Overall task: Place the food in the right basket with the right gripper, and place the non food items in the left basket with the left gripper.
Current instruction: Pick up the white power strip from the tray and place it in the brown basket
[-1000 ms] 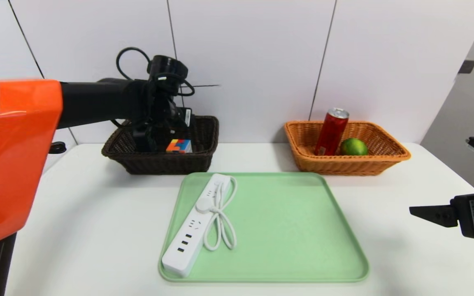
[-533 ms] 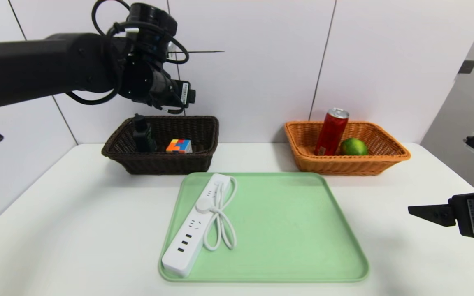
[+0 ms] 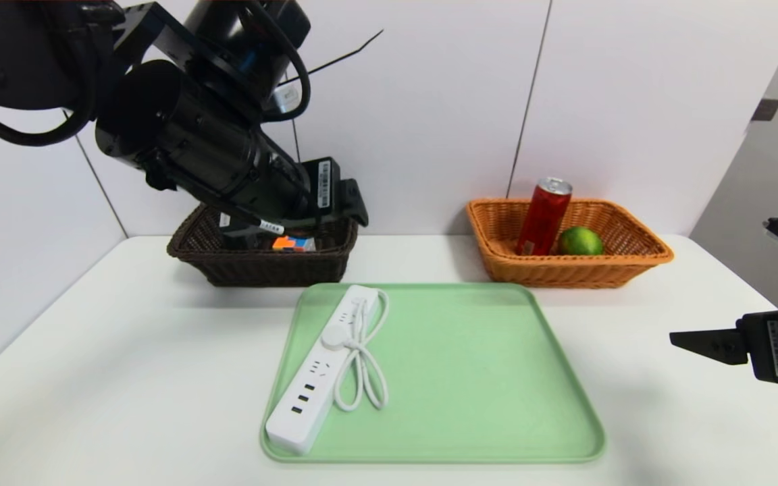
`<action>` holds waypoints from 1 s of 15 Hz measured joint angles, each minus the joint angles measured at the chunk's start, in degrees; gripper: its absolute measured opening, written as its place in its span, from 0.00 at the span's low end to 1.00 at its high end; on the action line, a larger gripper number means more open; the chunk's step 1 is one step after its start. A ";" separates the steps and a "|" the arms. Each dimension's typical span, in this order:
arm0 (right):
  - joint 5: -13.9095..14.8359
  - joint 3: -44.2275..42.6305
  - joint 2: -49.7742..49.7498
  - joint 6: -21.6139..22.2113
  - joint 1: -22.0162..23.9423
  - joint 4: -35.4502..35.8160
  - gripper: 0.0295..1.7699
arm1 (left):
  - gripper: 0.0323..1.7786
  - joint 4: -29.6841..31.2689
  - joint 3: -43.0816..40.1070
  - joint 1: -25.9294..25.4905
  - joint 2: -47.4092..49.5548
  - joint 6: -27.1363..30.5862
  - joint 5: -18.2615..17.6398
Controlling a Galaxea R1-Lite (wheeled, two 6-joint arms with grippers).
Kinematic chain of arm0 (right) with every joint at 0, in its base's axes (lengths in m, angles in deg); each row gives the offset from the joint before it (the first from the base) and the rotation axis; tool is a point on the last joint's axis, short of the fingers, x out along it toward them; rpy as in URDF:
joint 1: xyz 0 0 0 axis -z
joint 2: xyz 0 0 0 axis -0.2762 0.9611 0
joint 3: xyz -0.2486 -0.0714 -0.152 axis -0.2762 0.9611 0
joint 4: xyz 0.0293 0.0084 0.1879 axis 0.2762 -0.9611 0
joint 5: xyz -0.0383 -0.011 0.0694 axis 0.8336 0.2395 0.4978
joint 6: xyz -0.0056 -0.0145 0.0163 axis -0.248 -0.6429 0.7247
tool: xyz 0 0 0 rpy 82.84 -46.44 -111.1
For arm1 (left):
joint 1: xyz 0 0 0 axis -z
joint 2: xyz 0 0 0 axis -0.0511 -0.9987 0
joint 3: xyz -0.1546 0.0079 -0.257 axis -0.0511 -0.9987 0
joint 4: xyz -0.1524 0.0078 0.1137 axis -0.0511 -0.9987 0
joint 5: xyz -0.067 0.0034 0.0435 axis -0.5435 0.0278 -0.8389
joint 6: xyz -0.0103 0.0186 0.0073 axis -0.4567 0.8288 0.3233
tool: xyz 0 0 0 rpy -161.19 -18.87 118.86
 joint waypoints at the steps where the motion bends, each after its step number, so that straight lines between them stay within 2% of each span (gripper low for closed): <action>1: 0.02 -0.24 -0.02 0.00 0.00 0.33 0.96 | 0.94 0.46 -3.35 0.89 1.12 -0.48 -0.05; 3: -0.09 -0.52 -0.02 0.24 0.00 0.69 0.96 | 0.95 4.22 -11.74 2.96 3.56 -1.44 0.20; 5: -0.15 -0.63 0.09 2.50 0.00 0.74 0.96 | 0.95 10.30 -19.02 6.68 6.19 -4.52 0.79; 8: -0.28 -0.35 0.20 3.72 0.00 0.69 0.96 | 0.95 12.96 -23.48 10.24 8.22 -9.53 0.28; 15: -0.78 -0.11 0.45 4.74 1.38 0.74 0.96 | 0.95 13.47 -30.49 11.19 8.62 -13.01 -12.78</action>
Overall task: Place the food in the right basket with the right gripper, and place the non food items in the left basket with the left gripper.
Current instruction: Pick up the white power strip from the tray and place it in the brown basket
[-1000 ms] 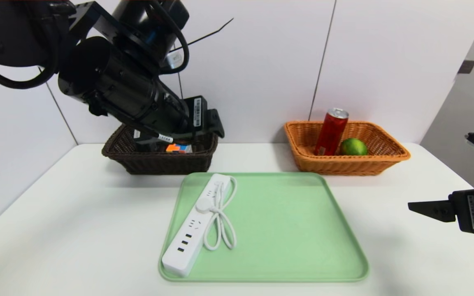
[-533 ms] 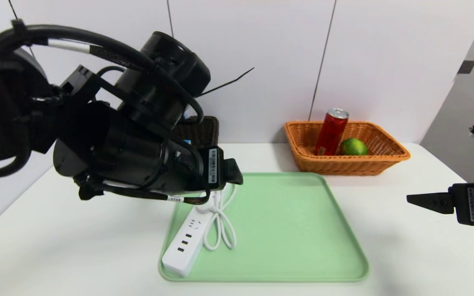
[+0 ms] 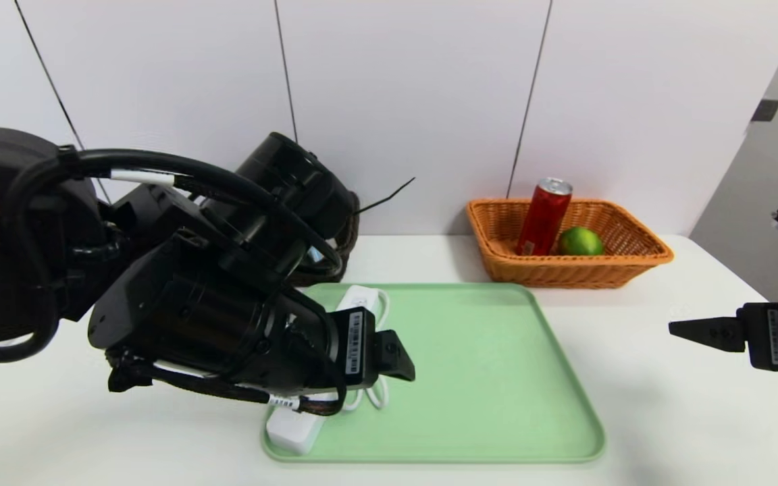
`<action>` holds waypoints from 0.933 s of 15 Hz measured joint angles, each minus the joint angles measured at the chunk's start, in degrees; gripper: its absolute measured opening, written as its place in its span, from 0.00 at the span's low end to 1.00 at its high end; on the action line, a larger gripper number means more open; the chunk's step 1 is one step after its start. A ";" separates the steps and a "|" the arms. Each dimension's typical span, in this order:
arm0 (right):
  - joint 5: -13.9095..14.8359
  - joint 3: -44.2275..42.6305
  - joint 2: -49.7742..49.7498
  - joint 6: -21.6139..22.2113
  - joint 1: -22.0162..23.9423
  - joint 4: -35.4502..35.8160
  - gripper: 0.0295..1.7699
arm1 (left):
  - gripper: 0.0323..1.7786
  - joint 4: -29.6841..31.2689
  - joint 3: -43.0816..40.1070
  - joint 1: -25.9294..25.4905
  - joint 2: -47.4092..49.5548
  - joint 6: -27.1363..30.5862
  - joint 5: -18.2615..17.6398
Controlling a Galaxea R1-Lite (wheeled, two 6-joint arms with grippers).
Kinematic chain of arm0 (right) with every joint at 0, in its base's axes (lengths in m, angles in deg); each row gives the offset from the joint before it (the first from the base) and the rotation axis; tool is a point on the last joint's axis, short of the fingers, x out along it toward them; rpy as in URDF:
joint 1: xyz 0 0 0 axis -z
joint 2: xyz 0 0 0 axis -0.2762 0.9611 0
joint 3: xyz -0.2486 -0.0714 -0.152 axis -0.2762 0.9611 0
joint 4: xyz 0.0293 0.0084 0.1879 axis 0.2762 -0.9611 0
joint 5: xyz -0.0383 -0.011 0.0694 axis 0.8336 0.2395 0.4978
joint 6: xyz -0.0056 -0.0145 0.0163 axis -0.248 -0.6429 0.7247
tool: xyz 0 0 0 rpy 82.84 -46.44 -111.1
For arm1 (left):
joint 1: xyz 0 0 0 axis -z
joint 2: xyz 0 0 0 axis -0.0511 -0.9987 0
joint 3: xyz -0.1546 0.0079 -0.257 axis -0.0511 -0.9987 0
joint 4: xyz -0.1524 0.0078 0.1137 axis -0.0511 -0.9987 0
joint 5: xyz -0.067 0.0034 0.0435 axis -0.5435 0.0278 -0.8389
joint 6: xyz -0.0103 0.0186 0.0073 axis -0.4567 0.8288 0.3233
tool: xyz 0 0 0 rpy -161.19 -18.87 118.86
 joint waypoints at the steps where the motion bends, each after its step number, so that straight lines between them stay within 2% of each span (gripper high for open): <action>1: 0.00 0.00 0.13 0.00 0.30 0.02 0.96 | 0.95 0.04 -0.18 -0.11 -0.46 -0.28 -1.41; 5: 0.09 0.33 0.82 -0.04 0.63 0.06 0.96 | 0.95 3.10 0.15 -1.56 -2.76 -0.85 -4.74; 8: 0.09 0.41 1.43 -0.04 0.63 0.09 0.96 | 0.95 6.40 0.30 -2.74 -5.01 -0.96 -5.05; 14: 0.20 0.44 2.73 0.02 0.73 0.15 0.96 | 0.95 6.77 1.74 -3.91 -10.44 -1.22 -4.58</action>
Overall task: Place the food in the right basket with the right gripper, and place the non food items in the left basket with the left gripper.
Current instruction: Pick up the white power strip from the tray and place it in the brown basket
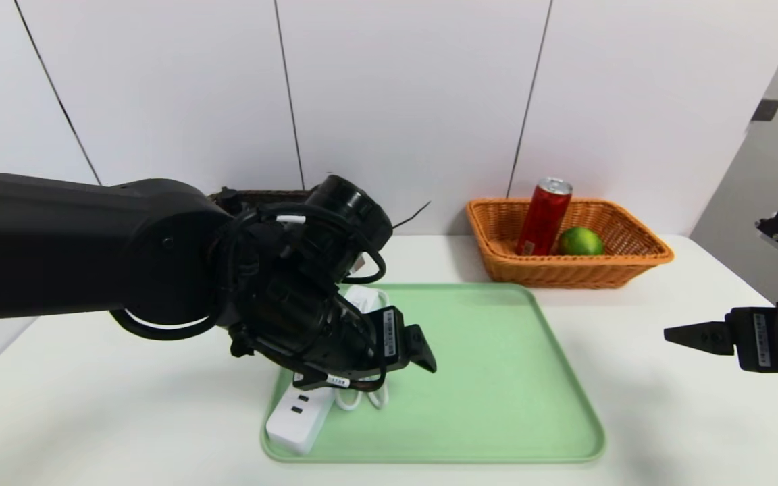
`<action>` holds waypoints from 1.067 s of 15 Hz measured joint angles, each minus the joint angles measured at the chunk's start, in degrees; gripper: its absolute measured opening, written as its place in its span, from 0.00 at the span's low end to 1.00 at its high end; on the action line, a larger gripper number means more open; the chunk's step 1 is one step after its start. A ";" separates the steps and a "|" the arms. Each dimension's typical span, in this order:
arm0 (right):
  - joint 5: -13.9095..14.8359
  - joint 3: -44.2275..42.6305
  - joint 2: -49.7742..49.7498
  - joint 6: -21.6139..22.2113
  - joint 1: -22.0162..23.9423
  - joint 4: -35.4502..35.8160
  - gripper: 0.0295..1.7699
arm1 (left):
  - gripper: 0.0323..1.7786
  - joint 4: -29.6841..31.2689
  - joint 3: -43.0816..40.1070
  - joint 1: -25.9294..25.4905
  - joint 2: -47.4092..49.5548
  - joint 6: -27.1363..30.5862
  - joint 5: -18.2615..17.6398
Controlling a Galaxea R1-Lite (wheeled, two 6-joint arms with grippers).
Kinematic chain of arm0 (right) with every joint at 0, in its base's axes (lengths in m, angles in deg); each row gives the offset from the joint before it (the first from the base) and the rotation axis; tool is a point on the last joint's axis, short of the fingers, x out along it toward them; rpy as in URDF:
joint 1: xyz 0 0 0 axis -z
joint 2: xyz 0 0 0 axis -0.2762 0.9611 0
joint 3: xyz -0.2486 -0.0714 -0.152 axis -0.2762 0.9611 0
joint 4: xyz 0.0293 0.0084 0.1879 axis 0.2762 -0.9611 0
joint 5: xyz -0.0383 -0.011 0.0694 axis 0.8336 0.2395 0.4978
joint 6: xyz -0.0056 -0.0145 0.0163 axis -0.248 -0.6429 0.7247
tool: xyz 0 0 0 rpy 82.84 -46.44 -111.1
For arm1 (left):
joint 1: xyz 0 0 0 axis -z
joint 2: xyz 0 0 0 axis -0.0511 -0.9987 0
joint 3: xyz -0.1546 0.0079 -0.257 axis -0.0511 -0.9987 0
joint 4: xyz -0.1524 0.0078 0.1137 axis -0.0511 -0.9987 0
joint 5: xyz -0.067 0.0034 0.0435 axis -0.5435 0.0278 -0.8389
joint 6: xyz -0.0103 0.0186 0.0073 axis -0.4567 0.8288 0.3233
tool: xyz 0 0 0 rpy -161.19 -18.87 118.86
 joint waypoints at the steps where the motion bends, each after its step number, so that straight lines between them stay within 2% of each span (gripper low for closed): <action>1: 0.00 0.00 0.33 0.02 0.16 0.10 0.96 | 0.95 0.00 0.79 -0.11 -0.76 0.00 0.06; 7: 0.00 0.06 1.99 -0.04 1.40 2.50 0.96 | 0.95 -0.56 3.04 -0.22 -3.47 0.37 0.61; 10: 0.02 -0.02 2.39 -0.13 1.73 2.47 0.96 | 0.95 -1.46 3.36 0.09 -4.23 0.96 4.96; 16: 0.00 -0.33 2.69 -0.13 1.89 2.47 0.96 | 0.95 -3.62 4.49 0.78 -5.19 1.02 7.50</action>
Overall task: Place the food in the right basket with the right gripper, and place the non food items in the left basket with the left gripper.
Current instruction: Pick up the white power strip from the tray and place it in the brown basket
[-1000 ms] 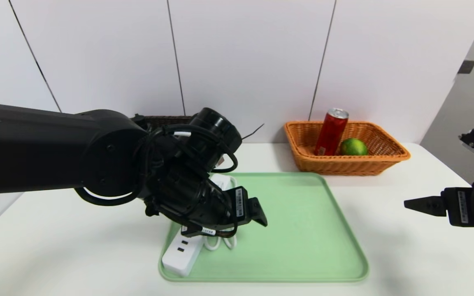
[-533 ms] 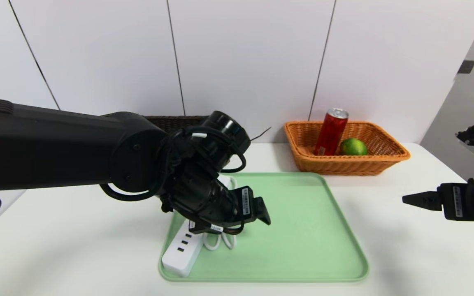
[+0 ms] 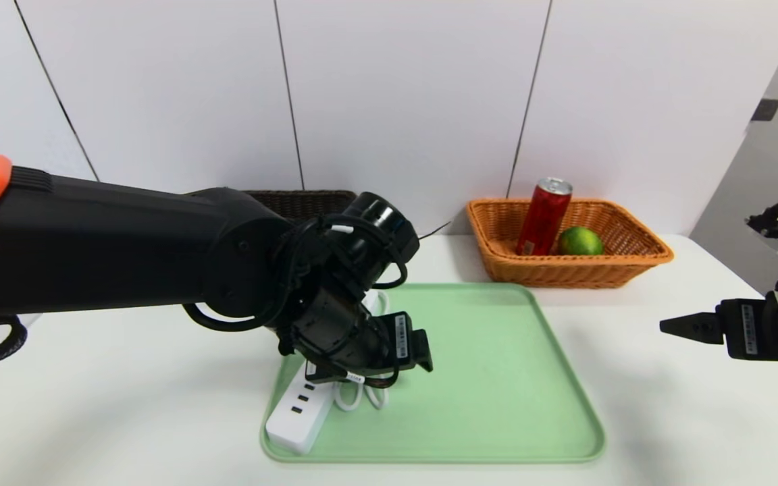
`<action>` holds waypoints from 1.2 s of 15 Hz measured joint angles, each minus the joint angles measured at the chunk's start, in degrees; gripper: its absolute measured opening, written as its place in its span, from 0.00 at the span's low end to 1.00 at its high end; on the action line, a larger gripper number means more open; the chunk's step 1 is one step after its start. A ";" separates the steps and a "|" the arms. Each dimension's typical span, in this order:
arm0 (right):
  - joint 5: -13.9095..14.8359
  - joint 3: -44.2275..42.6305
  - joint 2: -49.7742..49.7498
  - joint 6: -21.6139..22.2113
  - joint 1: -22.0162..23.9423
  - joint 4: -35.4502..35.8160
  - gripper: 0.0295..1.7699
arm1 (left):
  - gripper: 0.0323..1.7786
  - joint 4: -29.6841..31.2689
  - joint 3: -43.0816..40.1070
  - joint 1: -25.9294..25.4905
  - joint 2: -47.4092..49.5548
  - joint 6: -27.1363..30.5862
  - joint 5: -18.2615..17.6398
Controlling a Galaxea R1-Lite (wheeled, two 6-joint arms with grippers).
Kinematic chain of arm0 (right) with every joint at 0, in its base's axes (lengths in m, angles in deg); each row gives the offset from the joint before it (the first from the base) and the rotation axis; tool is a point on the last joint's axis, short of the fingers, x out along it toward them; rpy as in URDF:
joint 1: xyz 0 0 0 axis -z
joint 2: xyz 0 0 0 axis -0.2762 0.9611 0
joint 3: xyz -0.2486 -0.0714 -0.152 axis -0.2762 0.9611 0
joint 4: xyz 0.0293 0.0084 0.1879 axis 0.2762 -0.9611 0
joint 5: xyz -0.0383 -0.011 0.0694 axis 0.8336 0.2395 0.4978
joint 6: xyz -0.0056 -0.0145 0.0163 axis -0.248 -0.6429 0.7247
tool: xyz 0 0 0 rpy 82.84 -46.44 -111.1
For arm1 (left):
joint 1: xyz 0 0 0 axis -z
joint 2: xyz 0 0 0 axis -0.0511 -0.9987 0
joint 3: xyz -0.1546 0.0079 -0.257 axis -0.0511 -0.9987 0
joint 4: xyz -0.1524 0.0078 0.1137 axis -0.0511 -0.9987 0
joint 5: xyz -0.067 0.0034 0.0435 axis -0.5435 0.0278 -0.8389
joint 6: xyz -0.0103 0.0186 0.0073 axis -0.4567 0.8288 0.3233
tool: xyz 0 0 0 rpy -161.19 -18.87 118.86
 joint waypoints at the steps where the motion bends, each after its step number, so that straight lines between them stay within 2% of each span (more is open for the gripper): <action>1: 0.00 -0.02 0.00 0.00 0.06 0.00 0.96 | 0.95 -0.33 0.28 0.20 -0.16 0.00 0.26; 6: 0.00 0.02 0.09 0.00 0.11 0.00 0.96 | 0.95 -0.52 0.91 2.04 -0.44 -0.02 1.23; 10: -0.02 0.24 0.11 0.07 0.33 -0.09 0.96 | 0.95 -2.95 2.85 3.74 -1.56 0.00 5.01; 15: 0.00 0.24 0.02 0.00 0.85 -0.02 0.96 | 0.95 -6.03 5.96 3.96 -2.89 0.61 5.53; 18: 0.00 0.24 0.00 0.00 0.91 -0.02 0.96 | 0.95 -6.19 6.57 4.07 -3.69 0.72 7.96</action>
